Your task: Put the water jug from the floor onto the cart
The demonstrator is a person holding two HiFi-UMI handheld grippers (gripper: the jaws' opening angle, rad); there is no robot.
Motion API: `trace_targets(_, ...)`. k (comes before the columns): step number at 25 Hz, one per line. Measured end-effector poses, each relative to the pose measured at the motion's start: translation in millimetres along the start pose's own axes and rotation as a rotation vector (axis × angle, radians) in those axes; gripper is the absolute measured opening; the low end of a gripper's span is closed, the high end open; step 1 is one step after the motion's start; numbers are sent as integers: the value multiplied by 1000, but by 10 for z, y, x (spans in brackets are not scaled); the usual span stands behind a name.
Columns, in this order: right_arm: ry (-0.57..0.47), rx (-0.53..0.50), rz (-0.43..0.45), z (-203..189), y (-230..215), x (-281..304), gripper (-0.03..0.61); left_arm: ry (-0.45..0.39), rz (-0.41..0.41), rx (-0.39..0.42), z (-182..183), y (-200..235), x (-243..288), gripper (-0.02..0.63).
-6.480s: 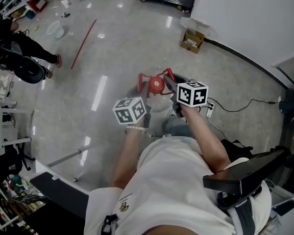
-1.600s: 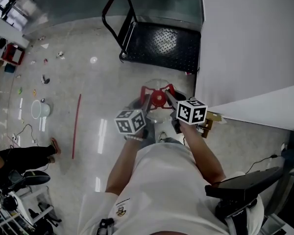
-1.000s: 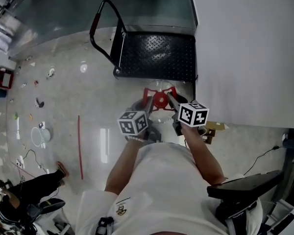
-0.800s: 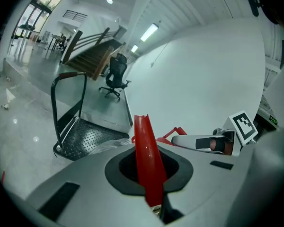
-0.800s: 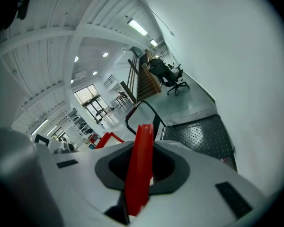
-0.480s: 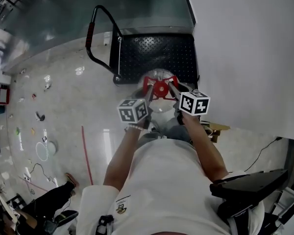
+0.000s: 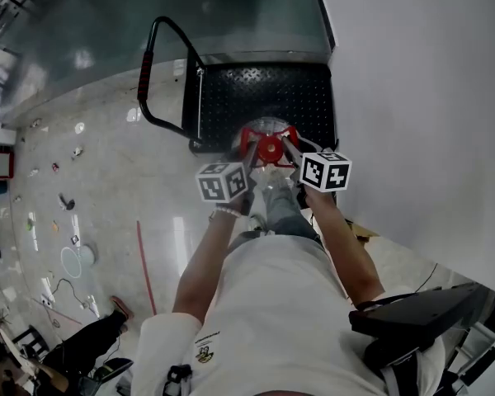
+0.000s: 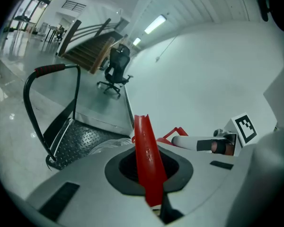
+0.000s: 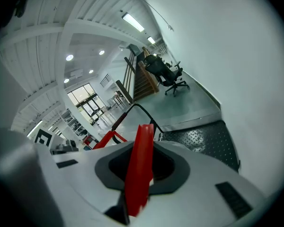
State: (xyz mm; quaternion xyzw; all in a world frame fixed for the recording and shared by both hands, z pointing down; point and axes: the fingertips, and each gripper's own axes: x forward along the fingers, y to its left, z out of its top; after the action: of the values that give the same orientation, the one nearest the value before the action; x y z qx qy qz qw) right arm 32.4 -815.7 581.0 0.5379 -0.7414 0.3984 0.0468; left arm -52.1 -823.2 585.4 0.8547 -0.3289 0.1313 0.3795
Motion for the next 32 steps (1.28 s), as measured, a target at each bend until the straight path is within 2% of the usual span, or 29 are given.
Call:
trace_targets(8,56,13,5,576,-592,717,64,26,47,-45,512,377,869,12)
trace_targets(14,100,7,1,939,-1089,1310,64,54,76,-48,825,738,1575,12)
trace_targets(26,156,8,-28,1272,-1830,2225,64,116,108,-75,1079,1342,2594,12)
trace_targets(32,197,41,-44,1305,-2171,2668,64,149,134,-84,1099,1674,3023,12)
